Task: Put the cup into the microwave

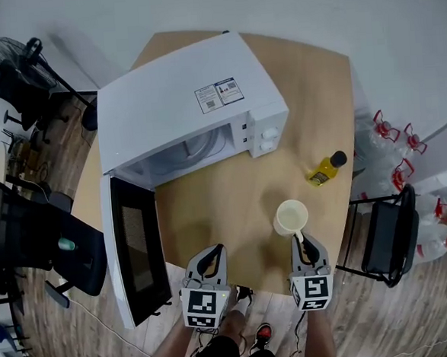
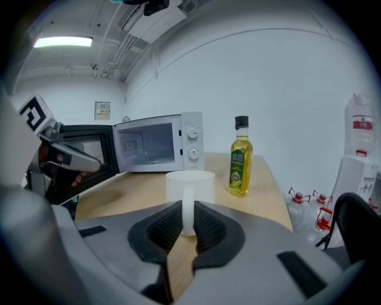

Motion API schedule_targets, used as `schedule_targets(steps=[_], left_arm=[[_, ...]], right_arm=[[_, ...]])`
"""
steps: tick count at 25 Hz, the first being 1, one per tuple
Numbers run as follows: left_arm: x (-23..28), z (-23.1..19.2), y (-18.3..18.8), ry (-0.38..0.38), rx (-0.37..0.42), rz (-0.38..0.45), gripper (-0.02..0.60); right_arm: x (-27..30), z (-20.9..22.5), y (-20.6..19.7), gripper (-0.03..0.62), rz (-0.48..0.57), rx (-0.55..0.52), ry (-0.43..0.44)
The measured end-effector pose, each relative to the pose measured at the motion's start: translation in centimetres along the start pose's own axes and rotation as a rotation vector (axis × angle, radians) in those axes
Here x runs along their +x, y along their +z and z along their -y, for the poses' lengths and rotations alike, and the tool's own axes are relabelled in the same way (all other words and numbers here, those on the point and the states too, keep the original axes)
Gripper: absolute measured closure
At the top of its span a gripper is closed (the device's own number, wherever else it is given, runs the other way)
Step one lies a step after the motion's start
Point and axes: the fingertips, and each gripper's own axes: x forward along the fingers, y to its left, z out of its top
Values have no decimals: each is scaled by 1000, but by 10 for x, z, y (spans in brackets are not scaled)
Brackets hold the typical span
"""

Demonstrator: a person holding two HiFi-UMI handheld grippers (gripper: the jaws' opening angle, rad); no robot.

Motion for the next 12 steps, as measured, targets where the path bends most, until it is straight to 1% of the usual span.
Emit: schedule_targets(steps=[6,12], left_arm=[[-9,-12,25,10,-1,46,557],[-26,-25,48,24,-7,90,557]], right_arm=[[-2,-5,24,546,20,0,6],[-11,-18,61,546,65,-6,20]])
